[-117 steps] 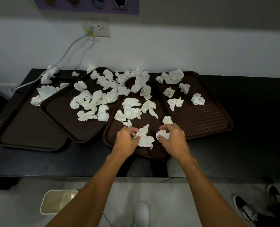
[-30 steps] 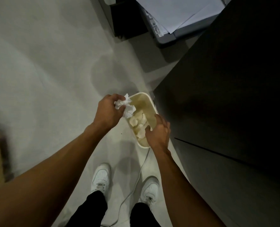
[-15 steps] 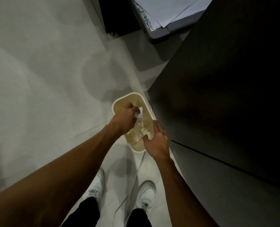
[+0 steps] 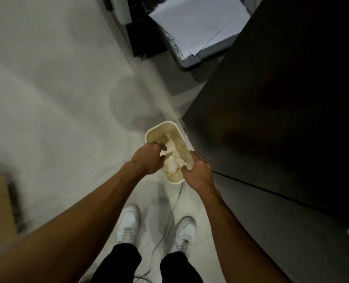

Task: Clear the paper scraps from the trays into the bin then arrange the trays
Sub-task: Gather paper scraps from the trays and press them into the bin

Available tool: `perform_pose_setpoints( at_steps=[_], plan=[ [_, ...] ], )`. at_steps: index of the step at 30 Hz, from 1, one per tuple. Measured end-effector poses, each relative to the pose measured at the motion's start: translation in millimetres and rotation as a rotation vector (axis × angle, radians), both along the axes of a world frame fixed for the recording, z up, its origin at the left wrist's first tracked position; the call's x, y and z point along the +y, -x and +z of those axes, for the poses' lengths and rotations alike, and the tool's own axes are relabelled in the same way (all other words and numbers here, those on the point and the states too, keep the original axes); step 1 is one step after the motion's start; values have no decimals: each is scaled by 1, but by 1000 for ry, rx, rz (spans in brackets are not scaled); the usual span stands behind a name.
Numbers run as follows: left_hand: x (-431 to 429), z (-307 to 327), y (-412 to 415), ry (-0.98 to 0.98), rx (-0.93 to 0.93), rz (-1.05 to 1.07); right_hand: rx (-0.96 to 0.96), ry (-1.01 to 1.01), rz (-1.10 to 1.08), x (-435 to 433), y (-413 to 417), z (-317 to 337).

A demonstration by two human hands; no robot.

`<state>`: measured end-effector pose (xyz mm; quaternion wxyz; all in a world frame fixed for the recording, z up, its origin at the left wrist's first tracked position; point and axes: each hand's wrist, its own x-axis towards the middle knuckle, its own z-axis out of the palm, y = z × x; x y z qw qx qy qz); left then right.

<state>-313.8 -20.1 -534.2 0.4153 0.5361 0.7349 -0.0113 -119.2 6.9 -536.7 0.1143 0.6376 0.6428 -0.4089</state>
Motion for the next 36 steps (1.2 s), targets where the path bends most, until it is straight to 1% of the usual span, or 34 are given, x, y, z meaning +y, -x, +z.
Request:
perform_pose_setpoints(
  at_steps=[3,5,8,12,21,27,33,36],
  plan=[
    [-7,60,0,-29,-44,57,19,-3,-42,-2,5,39],
    [-11,105,-1,-61,-80,85,53,-26,-58,-5,16,95],
    [-11,153,-2,-116,-104,112,93,-44,-86,-7,31,151],
    [-10,237,0,-181,-123,109,148,-105,-121,-11,38,238],
    [-25,397,-14,-312,-230,186,268,-383,-218,-44,15,404],
    [-17,481,-52,-460,-329,98,359,-635,-337,-67,-33,491],
    [-4,551,-126,-563,-436,-93,348,-885,-475,-77,-110,555],
    [-1,574,-171,-576,-502,-175,318,-957,-545,-86,-150,575]
  ],
)
